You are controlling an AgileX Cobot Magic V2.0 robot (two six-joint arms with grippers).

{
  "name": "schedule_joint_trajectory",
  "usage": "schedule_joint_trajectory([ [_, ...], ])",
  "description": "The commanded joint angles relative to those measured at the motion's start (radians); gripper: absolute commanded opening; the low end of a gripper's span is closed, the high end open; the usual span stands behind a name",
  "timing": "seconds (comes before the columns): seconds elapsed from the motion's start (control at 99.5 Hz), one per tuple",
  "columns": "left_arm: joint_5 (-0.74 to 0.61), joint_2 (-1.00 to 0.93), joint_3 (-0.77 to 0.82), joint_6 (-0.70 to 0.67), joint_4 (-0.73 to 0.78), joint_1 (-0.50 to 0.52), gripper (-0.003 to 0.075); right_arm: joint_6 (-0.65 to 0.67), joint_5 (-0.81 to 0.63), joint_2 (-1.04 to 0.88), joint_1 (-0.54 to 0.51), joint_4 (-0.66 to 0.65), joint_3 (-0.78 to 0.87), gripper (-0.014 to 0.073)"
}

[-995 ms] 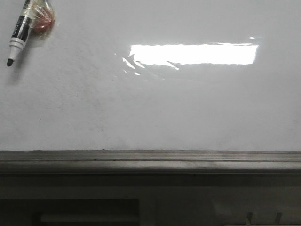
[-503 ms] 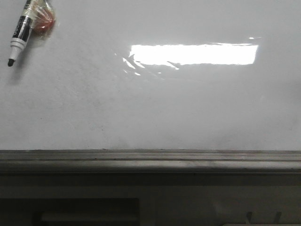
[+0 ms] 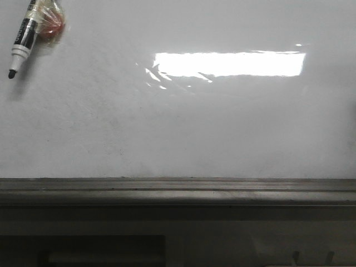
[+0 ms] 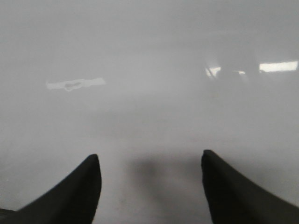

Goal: Write number 6 on whiteboard

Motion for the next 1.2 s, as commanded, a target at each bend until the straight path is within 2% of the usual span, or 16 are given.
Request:
schedule_joint_trajectory([
  [0.0, -0.04, 0.054, -0.037, 0.137, -0.181, -0.026, 0.0405, -0.013, -0.059, 0.008, 0.002, 0.004, -0.037, 0.0455],
  [0.09, -0.029, 0.108, -0.051, 0.264, -0.306, -0.05, 0.0405, -0.013, -0.059, 0.008, 0.002, 0.004, -0.037, 0.0455],
  [0.161, -0.024, 0.15, -0.077, 0.311, -0.343, -0.072, 0.0405, -0.013, -0.059, 0.008, 0.002, 0.004, -0.037, 0.0455],
  [0.392, -0.028, 0.283, -0.161, 0.345, -0.344, -0.107, 0.0393, -0.013, -0.057, 0.008, 0.002, 0.004, -0.037, 0.0455],
  [0.503, -0.028, 0.328, -0.183, 0.346, -0.33, -0.107, 0.0356, -0.013, -0.057, 0.008, 0.002, 0.004, -0.037, 0.0455],
  [0.603, -0.028, 0.341, -0.187, 0.346, -0.314, -0.107, 0.0245, -0.013, -0.057, 0.008, 0.002, 0.004, -0.037, 0.0455],
  [0.684, -0.019, 0.341, -0.189, 0.346, -0.287, -0.107, 0.0078, -0.015, -0.057, 0.008, 0.002, 0.004, -0.037, 0.0455],
  [0.694, -0.019, 0.341, -0.189, 0.346, -0.288, -0.107, 0.0078, -0.015, -0.057, 0.008, 0.002, 0.004, -0.037, 0.0455],
  [0.714, -0.011, 0.341, -0.189, 0.351, -0.283, -0.107, 0.0023, -0.015, -0.057, 0.008, 0.002, 0.004, -0.037, 0.0455],
  [0.744, -0.004, 0.341, -0.189, 0.361, -0.282, -0.107, -0.0017, -0.015, -0.057, 0.008, 0.002, 0.004, -0.037, 0.0455],
  [0.925, 0.046, 0.33, -0.189, 0.379, -0.272, -0.107, -0.002, -0.015, -0.046, 0.008, 0.003, 0.004, -0.037, 0.0453],
  [0.985, 0.097, 0.323, -0.191, 0.43, -0.267, -0.107, -0.002, -0.024, -0.017, 0.013, 0.013, 0.006, -0.043, 0.0433],
  [1.056, 0.169, 0.314, -0.198, 0.47, -0.256, -0.107, -0.002, -0.097, 0.036, 0.036, 0.038, 0.053, -0.07, 0.0406],
  [1.186, 0.293, 0.309, -0.211, 0.501, -0.218, -0.131, -0.002, -0.3, 0.151, 0.123, 0.099, 0.241, -0.157, 0.0395],
])
